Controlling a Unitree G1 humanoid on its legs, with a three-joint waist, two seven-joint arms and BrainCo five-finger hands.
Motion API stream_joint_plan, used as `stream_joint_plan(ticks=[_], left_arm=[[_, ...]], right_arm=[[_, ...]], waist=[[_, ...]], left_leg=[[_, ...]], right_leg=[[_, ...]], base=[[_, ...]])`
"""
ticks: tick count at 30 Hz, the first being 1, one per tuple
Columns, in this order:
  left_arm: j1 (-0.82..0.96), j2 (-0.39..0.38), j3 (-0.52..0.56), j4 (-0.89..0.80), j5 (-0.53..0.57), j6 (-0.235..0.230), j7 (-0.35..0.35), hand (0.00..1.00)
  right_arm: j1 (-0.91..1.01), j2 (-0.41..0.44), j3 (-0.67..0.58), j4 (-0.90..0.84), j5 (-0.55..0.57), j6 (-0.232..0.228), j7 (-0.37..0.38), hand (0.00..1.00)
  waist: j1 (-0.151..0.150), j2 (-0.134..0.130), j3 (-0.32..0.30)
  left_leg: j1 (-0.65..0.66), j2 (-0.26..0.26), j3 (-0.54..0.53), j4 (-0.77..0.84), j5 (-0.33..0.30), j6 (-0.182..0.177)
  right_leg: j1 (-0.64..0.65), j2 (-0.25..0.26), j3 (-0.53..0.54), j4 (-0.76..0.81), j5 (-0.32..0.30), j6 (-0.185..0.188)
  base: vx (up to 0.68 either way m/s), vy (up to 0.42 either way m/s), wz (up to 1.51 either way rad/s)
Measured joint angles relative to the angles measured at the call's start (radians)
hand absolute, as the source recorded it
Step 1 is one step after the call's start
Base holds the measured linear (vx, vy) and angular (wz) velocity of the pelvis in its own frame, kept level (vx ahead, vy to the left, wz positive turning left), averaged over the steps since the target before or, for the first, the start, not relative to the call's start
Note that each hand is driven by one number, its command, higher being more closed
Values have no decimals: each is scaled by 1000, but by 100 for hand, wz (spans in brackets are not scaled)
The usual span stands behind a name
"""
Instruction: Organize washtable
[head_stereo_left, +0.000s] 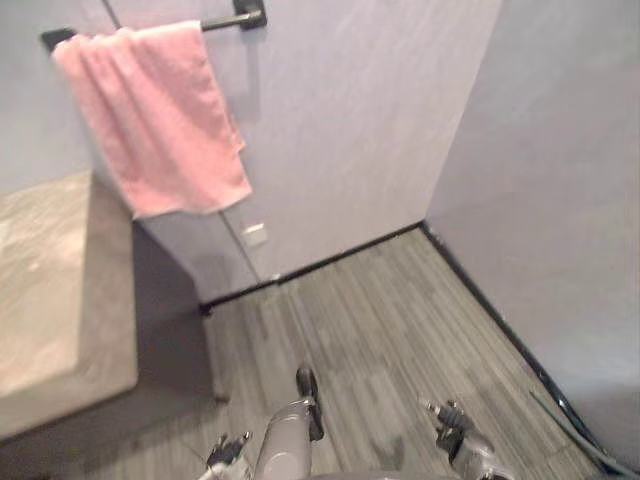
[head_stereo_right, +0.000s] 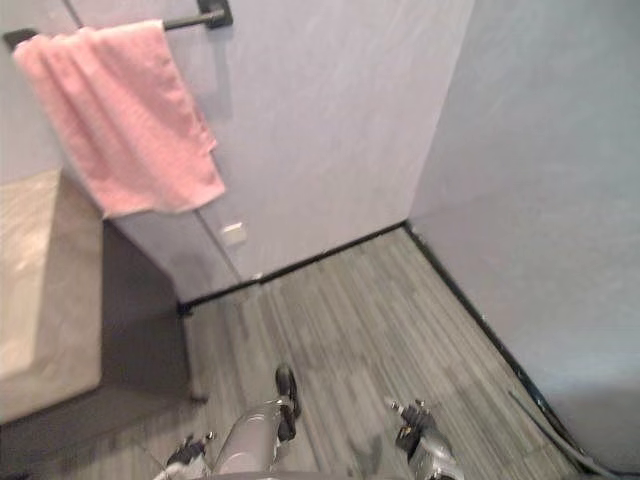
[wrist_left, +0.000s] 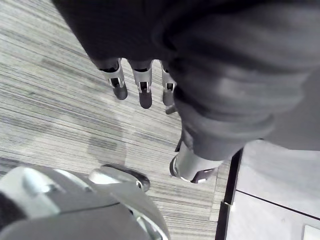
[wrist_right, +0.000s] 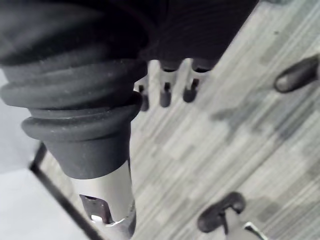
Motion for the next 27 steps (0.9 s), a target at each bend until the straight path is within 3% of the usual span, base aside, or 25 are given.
stream_joint_plan(ticks=[1,2,3,4,5,6,7,9,11,14,15,16,17,18,19,22,24,26,27], left_arm=[[3,8,14,0,12,0,-2,0],[5,14,16,18,16,5,-1,0],[6,14,11,26,31,11,-2,0],[5,14,8,27,32,11,-2,0],[1,15,-7,27,33,12,-5,0],[1,16,-10,27,37,13,-6,0],[3,17,-24,28,57,20,-4,0],[10,24,-56,27,71,25,-6,0],[2,24,-66,25,71,25,-6,0],[0,13,-53,17,70,24,-6,0],[0,3,-21,17,70,24,-6,0],[0,-3,14,14,71,23,-6,0],[0,-6,28,14,71,23,-6,0],[-3,-29,56,15,72,24,-5,0],[-5,-58,88,8,79,22,-7,0],[-5,-86,133,-5,81,17,-9,0],[-9,-91,152,-13,81,17,-16,0],[-17,-91,169,-21,79,17,-14,0],[-14,-91,170,-20,78,17,-14,0]], right_arm=[[27,-3,-12,20,-23,4,5,0],[37,-2,-28,34,-34,5,6,0],[55,-2,-31,33,-35,4,6,0],[58,-2,-31,32,-34,3,6,0],[58,0,-29,23,-34,2,8,0],[60,1,-33,22,-29,1,9,0],[63,2,-54,8,-26,-1,8,0],[78,2,-54,-21,-25,-9,7,0],[81,4,-61,-27,-24,-18,7,0],[83,6,-77,-27,-20,-20,4,0],[86,11,-80,-28,-15,-19,4,0],[94,22,-83,-30,-7,-19,3,0],[101,28,-83,-33,2,-19,3,0],[106,31,-91,-39,12,-20,3,0],[113,29,-96,-51,13,-21,3,0],[112,24,-81,-65,9,-19,3,0],[113,26,-59,-72,9,-19,1,0],[110,28,-39,-98,11,-20,1,0],[108,30,-42,-98,13,-19,0,0]], waist=[[3,-26,-8],[3,-39,-9],[-1,-40,-11],[0,-41,-13],[-3,-38,-10],[-4,-38,-9],[-11,-36,-7],[-30,-19,-8],[-25,-26,-10],[-27,-22,-14],[-27,-25,-17],[-25,-45,-28],[-25,-54,-35],[-26,-25,-44],[-24,-8,-54],[-25,15,-59],[-22,8,-59],[-17,1,-52],[-12,-6,-48]], left_leg=[[48,-65,24,5,-24,58],[99,-104,24,14,-63,88],[148,-130,14,20,-100,94],[172,-140,11,20,-108,98],[233,-162,-11,9,-134,99],[266,-173,-22,-7,-139,100],[343,-194,-54,-61,-142,97],[434,-202,-104,-143,-150,85],[478,-202,-144,-177,-152,80],[492,-181,-206,-190,-163,59],[492,-171,-229,-185,-172,44],[489,-168,-240,-169,-189,17],[488,-167,-246,-157,-201,1],[478,-123,-208,-131,-229,-27],[474,-83,-156,-110,-239,-39],[462,-46,-167,-63,-241,-46],[404,-37,-187,70,-254,-63],[290,-3,-186,279,-258,-67],[287,15,-160,303,-275,-61]], right_leg=[[-66,-55,12,210,56,83],[-105,-80,24,375,127,155],[-161,-81,59,555,203,234],[-199,-79,79,656,215,259],[-313,-73,73,875,225,299],[-350,-83,49,938,211,303],[-411,-113,-22,1020,168,251],[-496,-149,-135,984,87,163],[-539,-143,-156,808,32,162],[-542,-68,-94,403,22,162],[-536,-42,-58,254,61,134],[-518,-39,-50,150,148,121],[-500,-42,-54,130,227,135],[-477,-27,-106,115,235,133],[-463,-15,-141,110,218,114],[-418,4,-204,112,193,87],[-397,0,-225,118,153,88],[-393,-3,-261,135,126,79],[-386,-2,-267,132,125,78]], base=[[743,457,35],[962,553,46],[697,357,34],[597,279,39],[319,140,32],[429,154,49],[270,84,45],[262,40,72],[263,-35,71],[269,-133,63],[353,-243,61],[309,-237,59],[338,-288,70],[320,-272,78],[319,-254,68],[231,-195,62],[92,-125,64],[9,-79,42],[-7,-10,27]])
